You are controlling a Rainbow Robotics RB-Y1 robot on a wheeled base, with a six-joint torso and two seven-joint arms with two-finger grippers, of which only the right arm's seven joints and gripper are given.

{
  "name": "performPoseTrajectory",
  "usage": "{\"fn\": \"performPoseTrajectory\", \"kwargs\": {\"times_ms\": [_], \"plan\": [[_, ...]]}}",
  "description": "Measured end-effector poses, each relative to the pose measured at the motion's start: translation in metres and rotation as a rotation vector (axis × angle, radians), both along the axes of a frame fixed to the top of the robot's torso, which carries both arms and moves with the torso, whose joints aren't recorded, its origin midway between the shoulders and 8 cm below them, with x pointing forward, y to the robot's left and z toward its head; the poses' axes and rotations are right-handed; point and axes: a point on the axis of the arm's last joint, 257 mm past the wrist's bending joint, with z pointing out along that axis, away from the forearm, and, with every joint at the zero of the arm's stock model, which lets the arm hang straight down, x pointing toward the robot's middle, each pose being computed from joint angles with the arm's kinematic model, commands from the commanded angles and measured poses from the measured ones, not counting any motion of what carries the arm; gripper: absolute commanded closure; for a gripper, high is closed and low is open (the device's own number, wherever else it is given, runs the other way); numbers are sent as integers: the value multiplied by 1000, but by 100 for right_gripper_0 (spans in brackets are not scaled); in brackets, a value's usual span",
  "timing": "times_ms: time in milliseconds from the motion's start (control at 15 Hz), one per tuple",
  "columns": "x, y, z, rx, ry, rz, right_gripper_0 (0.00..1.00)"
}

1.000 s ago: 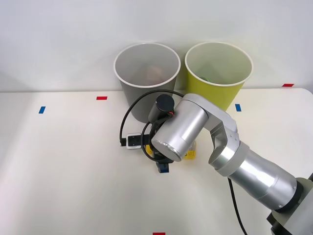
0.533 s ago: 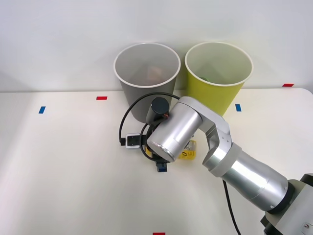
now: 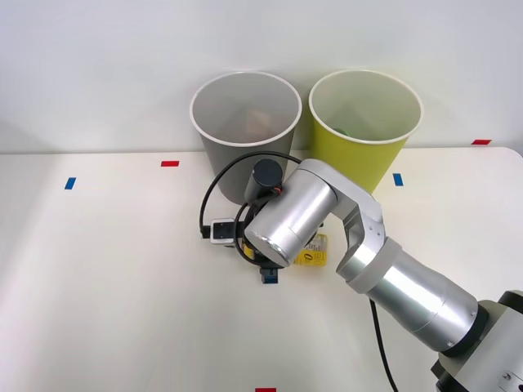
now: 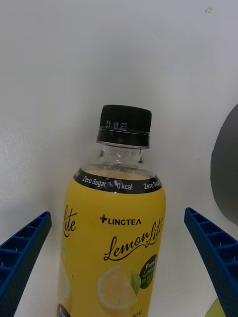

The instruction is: Put cans in the gray bin, plastic bottles in the light green bin

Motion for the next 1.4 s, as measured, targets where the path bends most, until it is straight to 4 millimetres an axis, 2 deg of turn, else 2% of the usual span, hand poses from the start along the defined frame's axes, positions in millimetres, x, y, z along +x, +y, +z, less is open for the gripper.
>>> {"fn": "performPoseTrajectory", "kwargs": {"times_ms": [667,867,933,1000,1067,1133,1200,1267,1400], "plan": [[-1,1,-3,-4,-6,-7,10],[0,0,-9,-11,2,-16,10],[2,1,-11,-10,0,-19,14],[3,2,-11,-7,-2,-20,56],[4,2,-10,-4,-3,-23,84],[5,2,-9,0,-3,-25,95],[5,1,-8,-1,-1,-29,95],[5,-1,-8,-3,1,-32,100],[5,-2,-7,-3,1,-33,100]]}}
